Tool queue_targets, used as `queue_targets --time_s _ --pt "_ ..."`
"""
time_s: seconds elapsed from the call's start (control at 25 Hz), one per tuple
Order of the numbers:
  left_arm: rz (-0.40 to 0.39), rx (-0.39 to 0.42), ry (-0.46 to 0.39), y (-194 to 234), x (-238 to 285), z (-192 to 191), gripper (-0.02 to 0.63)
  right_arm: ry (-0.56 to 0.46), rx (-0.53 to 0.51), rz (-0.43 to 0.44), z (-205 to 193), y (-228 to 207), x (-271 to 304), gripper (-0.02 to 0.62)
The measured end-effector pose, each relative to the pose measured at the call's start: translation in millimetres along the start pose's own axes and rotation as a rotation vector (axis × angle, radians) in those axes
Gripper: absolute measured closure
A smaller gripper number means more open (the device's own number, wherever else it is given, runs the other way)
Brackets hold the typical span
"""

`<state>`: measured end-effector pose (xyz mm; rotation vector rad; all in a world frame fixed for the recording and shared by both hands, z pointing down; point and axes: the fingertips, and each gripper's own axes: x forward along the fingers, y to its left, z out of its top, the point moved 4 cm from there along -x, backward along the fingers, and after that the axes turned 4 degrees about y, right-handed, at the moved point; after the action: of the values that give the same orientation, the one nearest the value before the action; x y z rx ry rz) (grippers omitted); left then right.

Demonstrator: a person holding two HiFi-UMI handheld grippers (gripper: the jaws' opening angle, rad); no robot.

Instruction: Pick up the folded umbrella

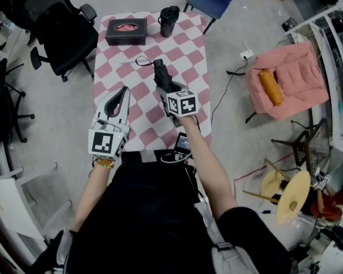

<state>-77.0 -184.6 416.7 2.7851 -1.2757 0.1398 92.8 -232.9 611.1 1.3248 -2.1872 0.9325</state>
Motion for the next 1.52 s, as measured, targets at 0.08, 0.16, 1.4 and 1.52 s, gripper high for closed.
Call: queue_targets --time_s 0.08,0.16,1.4,1.52 --pt "0.005 0.001 0.004 0.6 0.0 1.2 0.592 -0.01 -0.001 0.002 3.6 2.3 -2.9 0.382" --pt "0.0 0.001 0.002 0.2 -0.2 0.7 0.592 -0.02 -0.002 0.003 7.4 4.8 -6.5 0.382" --pt "-0.062 0.001 -0.025 -12.7 7.0 5.6 0.592 -0.266 -0.09 0.064 86.0 57.6 -88.4 0.382" --pt "-0.068 0.003 -0.026 -14.2 8.3 5.8 0.592 -0.299 -0.103 0.069 95.1 63.8 -100.0 0.382"
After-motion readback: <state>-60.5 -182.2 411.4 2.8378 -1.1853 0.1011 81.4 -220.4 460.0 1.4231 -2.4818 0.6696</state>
